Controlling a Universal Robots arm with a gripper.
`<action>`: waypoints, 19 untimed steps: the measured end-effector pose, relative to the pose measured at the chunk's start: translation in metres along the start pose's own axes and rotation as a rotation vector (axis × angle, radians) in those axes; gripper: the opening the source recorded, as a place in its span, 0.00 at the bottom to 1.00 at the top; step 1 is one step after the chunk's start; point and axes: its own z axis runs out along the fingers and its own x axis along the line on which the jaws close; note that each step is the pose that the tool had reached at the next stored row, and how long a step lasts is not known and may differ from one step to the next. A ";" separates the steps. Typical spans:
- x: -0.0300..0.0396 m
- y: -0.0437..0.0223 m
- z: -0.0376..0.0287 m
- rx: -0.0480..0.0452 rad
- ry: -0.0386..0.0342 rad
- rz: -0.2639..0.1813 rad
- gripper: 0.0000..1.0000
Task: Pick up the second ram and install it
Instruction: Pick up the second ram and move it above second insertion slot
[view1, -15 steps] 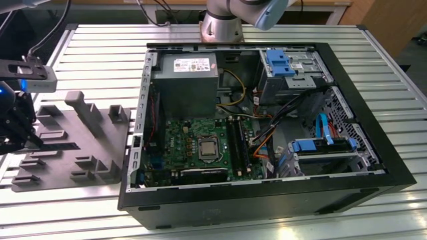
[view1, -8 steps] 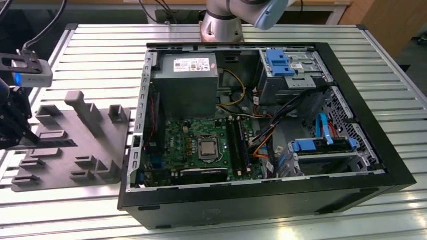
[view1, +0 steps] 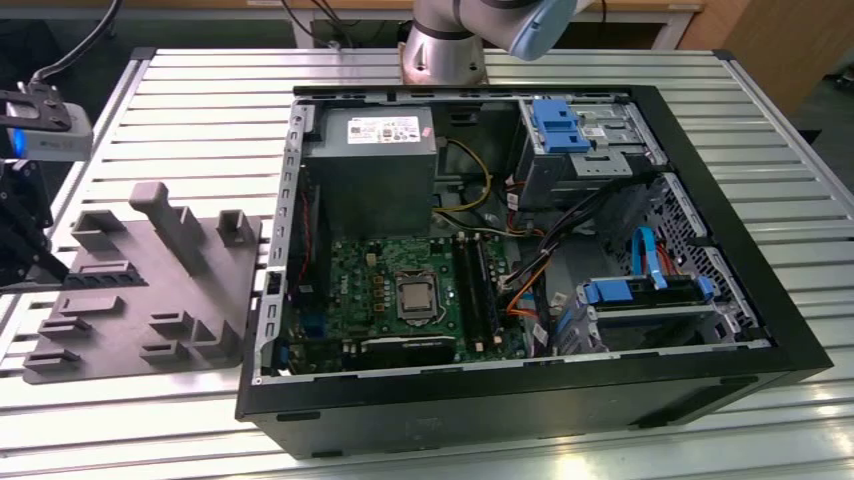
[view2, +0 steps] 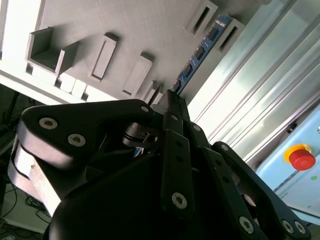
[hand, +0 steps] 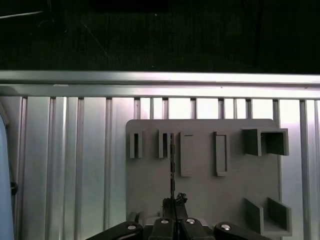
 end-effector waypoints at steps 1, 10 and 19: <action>0.0000 0.0001 -0.0010 0.0002 0.0000 0.000 0.11; -0.0003 0.0006 -0.0101 0.0004 -0.0032 0.000 0.11; -0.0006 0.0019 -0.0232 0.0029 -0.0074 0.000 0.11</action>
